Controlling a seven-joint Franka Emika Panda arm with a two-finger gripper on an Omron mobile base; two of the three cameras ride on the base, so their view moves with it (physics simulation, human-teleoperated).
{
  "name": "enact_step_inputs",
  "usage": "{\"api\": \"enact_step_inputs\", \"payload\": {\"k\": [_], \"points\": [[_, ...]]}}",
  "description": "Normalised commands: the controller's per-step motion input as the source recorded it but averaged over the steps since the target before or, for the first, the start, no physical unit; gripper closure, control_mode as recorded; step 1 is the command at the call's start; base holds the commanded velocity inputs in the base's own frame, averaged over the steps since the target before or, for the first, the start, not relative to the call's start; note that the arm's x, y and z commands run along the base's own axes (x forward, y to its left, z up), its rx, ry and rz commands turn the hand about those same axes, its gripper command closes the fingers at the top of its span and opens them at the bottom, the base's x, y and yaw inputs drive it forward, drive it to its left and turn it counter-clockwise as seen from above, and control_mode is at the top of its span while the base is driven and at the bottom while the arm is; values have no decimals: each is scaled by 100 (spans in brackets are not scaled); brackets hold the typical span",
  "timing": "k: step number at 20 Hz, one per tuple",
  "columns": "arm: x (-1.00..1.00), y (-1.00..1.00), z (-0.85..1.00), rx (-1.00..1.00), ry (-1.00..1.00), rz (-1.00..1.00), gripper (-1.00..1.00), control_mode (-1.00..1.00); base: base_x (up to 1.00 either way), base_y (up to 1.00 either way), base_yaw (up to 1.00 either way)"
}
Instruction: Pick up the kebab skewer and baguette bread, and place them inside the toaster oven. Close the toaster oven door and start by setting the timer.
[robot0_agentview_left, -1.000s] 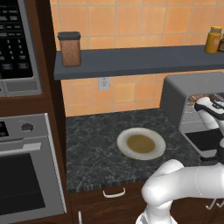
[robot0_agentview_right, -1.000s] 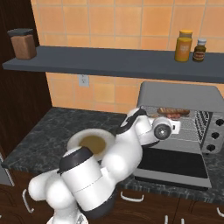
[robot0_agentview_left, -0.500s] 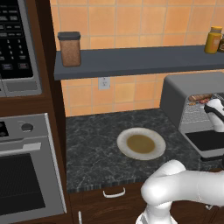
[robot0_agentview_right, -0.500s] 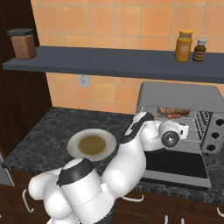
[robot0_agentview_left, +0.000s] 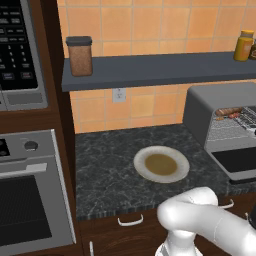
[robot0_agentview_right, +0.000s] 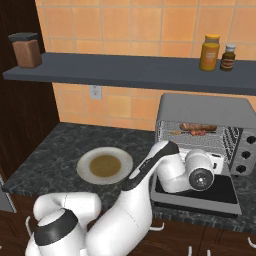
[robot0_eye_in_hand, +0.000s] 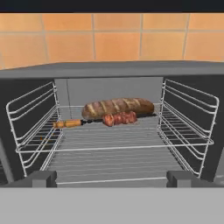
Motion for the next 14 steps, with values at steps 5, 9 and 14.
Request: {"api": "enact_step_inputs", "payload": {"k": [5, 9, 14], "points": [[-91, -26, 0, 0, 0, 9, -100, -100, 0, 0, 0], [-63, -43, -1, 6, 0, 19, -100, -100, 0, 0, 0], [-30, -45, -18, 8, 0, 14, -100, -100, 0, 0, 0]]}}
